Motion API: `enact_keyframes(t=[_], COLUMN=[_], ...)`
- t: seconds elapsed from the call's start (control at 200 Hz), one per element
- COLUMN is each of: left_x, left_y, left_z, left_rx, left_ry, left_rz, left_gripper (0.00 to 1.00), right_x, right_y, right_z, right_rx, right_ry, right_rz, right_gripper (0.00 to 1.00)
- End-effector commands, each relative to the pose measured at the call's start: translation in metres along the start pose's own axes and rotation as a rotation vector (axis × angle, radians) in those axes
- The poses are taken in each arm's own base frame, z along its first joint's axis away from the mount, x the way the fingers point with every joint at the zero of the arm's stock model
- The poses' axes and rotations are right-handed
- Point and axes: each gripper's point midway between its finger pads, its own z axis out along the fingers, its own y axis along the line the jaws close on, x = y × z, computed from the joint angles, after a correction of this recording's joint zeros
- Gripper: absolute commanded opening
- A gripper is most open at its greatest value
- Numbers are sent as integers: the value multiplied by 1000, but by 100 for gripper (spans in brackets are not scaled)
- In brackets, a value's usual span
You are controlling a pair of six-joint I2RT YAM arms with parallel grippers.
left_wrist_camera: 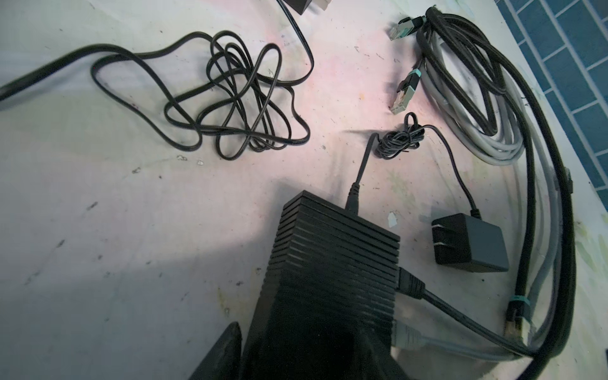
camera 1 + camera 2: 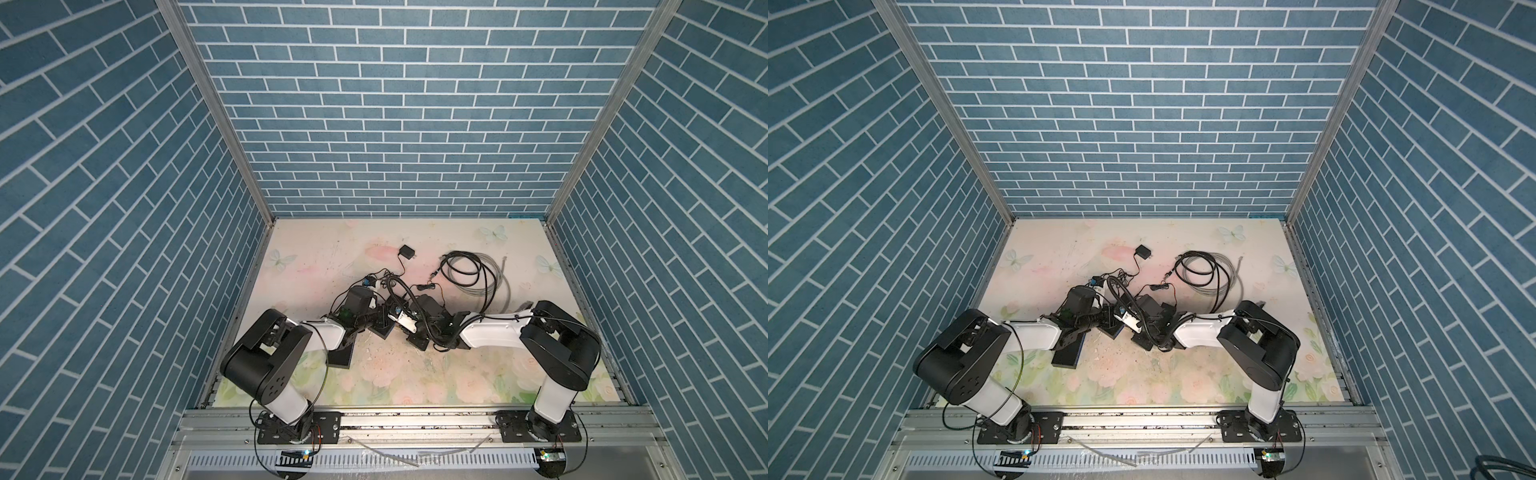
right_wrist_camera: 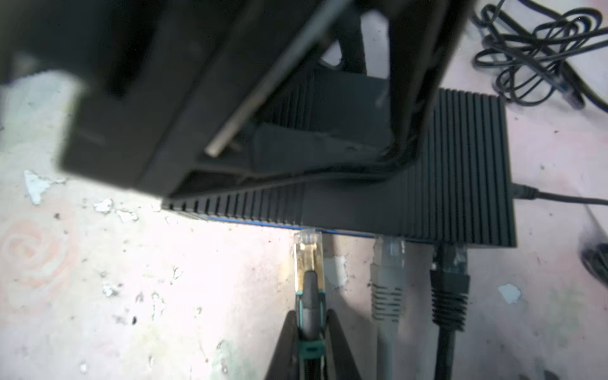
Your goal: Insert the plug into the switch port
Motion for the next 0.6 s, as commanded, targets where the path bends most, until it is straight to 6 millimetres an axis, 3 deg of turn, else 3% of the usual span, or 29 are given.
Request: enact_keyframes(t=[0.0, 0.595], left_x=[11, 14], left_y=[0, -5], left_z=[4, 8], left_rx=[-22, -38], left_ry=[46, 77], left_rz=[-32, -39], left_gripper=[54, 51], right_x=[-13, -23], right_y=[0, 4], right_z=[3, 2], right_rx=[7, -25], right_ry=[-32, -7], right_rz=[43, 48], right_gripper=[0, 0])
